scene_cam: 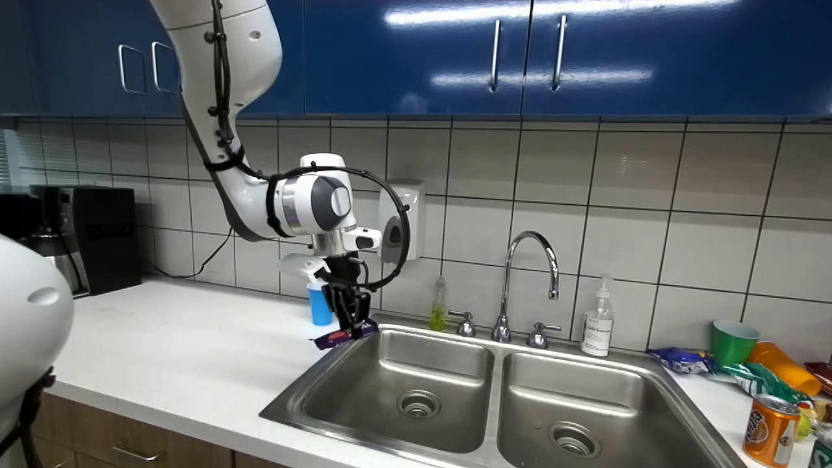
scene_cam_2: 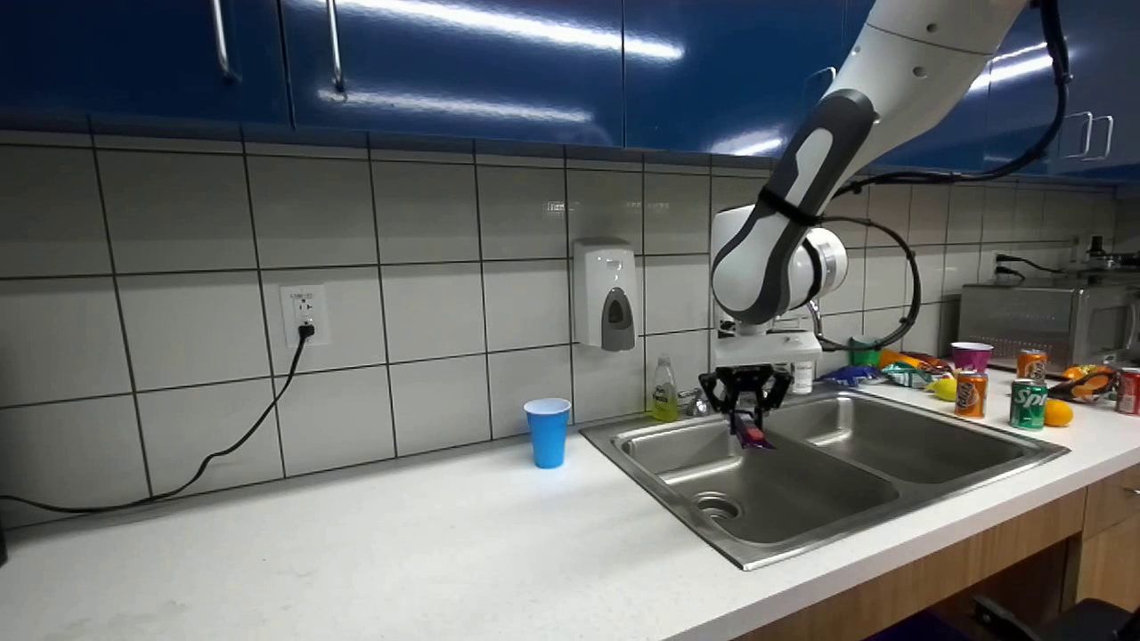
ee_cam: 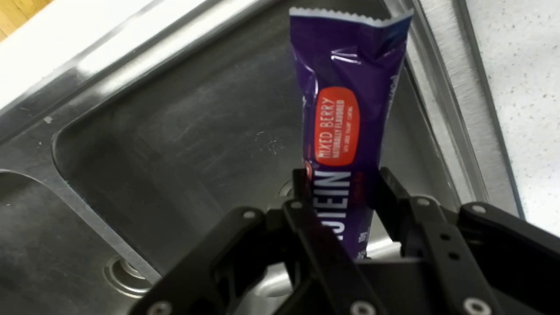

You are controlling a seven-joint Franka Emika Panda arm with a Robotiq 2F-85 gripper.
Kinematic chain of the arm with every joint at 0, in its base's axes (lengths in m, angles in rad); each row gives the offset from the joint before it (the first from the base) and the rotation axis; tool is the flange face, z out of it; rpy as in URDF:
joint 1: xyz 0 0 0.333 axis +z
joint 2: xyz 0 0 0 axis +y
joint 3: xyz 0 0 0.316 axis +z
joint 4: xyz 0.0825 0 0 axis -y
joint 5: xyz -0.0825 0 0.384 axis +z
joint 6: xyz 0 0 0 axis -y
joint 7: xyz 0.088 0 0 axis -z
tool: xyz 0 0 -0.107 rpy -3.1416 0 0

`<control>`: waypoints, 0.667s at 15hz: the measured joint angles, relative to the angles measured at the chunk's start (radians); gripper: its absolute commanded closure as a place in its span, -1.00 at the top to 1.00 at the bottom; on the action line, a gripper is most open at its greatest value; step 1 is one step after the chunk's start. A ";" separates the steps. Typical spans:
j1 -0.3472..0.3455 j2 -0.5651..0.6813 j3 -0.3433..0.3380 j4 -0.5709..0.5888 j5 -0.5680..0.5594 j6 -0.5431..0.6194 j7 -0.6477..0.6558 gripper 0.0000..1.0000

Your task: Put the chocolate bar in the sink

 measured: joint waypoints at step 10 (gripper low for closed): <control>0.020 0.223 -0.103 0.012 -0.006 0.224 -0.002 -0.69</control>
